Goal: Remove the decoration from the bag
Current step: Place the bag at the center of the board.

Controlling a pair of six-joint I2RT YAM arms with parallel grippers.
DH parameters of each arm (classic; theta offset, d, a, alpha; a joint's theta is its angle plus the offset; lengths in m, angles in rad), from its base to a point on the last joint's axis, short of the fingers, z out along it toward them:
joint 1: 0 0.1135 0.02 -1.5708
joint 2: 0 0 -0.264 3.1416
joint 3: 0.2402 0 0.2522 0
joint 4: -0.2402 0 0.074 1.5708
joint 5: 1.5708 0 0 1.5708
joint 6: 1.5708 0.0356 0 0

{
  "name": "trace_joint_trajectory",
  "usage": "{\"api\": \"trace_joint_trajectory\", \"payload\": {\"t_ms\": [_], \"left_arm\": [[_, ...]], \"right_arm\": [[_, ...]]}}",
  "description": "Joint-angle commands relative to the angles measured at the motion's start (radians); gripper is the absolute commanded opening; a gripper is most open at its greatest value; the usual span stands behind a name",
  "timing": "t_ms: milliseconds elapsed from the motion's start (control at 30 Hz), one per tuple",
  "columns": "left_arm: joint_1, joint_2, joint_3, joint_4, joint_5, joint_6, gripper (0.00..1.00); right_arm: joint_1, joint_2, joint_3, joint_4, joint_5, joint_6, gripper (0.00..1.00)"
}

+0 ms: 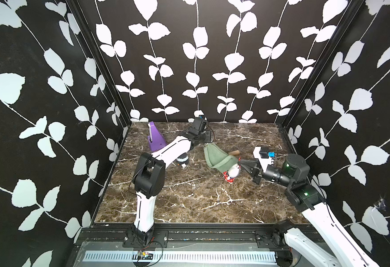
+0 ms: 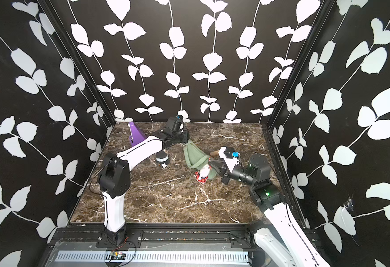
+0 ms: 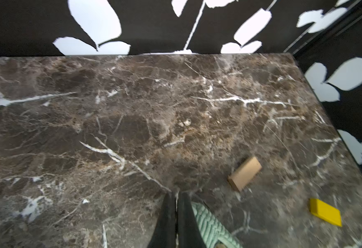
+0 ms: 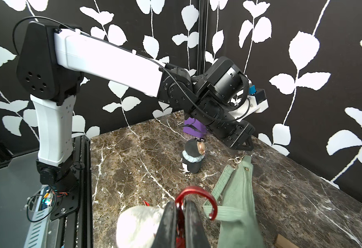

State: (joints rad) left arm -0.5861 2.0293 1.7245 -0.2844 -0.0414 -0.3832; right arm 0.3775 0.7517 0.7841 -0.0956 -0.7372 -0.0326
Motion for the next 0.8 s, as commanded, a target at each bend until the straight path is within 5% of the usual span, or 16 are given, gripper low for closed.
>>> {"api": "trace_joint_trajectory", "payload": {"t_ms": [0, 300, 633, 767], "left_arm": [[0.003, 0.025, 0.067, -0.067, -0.092, -0.009, 0.00], [0.011, 0.013, -0.027, -0.064, 0.095, 0.074, 0.00], [0.008, -0.155, -0.279, -0.040, 0.177, 0.104, 0.00], [0.003, -0.209, -0.330, -0.038, 0.291, 0.142, 0.00]], "right_arm": [[-0.005, -0.001, -0.015, 0.004, 0.067, 0.010, 0.01], [-0.019, 0.065, 0.020, -0.171, 0.409, 0.030, 0.01], [-0.025, 0.064, 0.005, -0.167, 0.494, 0.060, 0.03], [-0.026, 0.067, 0.006, -0.161, 0.484, 0.066, 0.03]]}}
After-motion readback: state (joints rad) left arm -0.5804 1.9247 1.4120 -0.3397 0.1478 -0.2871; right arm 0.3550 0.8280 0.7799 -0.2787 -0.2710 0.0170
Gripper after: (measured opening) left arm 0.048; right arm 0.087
